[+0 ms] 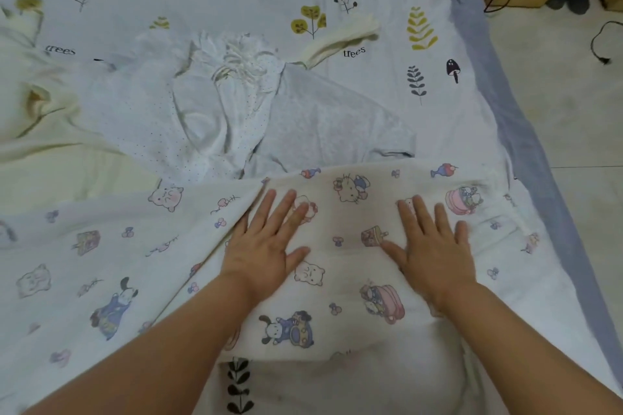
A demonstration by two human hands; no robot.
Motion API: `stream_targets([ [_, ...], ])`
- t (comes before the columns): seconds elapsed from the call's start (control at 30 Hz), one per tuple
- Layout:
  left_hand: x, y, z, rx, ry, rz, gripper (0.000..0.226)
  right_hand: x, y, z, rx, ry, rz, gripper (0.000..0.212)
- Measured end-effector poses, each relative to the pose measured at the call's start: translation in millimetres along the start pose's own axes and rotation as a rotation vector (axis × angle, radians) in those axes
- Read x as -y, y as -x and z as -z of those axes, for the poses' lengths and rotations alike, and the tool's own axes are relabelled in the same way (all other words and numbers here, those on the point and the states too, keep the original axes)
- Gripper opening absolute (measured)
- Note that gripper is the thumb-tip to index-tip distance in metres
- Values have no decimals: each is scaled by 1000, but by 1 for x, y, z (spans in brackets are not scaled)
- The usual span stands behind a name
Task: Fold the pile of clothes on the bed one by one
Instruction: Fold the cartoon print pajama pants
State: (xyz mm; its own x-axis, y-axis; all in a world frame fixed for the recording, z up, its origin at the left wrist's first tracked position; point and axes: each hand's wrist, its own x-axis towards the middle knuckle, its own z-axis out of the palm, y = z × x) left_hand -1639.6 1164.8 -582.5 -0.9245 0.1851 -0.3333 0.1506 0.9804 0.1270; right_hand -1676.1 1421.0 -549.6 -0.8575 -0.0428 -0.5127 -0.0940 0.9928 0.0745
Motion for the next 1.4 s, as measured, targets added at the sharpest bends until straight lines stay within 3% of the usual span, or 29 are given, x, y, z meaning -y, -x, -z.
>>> stream_targets([
  [0.1, -6, 3, 17, -24, 86, -20, 68, 2, 2, 14, 39, 17, -47, 69],
  [0.23, -2, 35, 45, -444, 195, -39, 35, 22, 21, 31, -212, -29, 42, 34],
  [0.27, 4, 47, 47, -482, 176, 1, 32, 30, 26, 32, -251, -60, 92, 31],
  [0.43, 41, 110, 38, -362, 127, 293, 34, 85, 57, 32, -227, -193, 285, 45],
  [0.6, 73, 158, 27, -217, 134, 463, 34, 154, 82, 22, -204, -178, 454, 51],
  [0.7, 92, 173, 31, -242, 288, 527, 15, 199, 98, 15, -203, -197, 537, 56],
  [0.73, 97, 176, 33, -246, 320, 534, 7, 214, 103, 15, -219, -199, 563, 61],
  [0.83, 114, 185, 35, -302, 352, 466, 13, 254, 115, 18, -314, -195, 631, 77],
  [0.93, 135, 191, 43, -303, 441, 391, 8, 283, 115, 22, -384, -118, 679, 54],
  [1.03, 159, 197, 54, -138, 520, 382, 23, 299, 104, 33, -306, -47, 645, 19],
  [1.2, 209, 210, 68, 215, 252, 390, 16, 319, 79, 55, -461, -164, 550, 15],
  [1.4, 300, 233, 114, 528, 445, 479, 13, 338, 45, 69, -572, -159, 497, 13],
])
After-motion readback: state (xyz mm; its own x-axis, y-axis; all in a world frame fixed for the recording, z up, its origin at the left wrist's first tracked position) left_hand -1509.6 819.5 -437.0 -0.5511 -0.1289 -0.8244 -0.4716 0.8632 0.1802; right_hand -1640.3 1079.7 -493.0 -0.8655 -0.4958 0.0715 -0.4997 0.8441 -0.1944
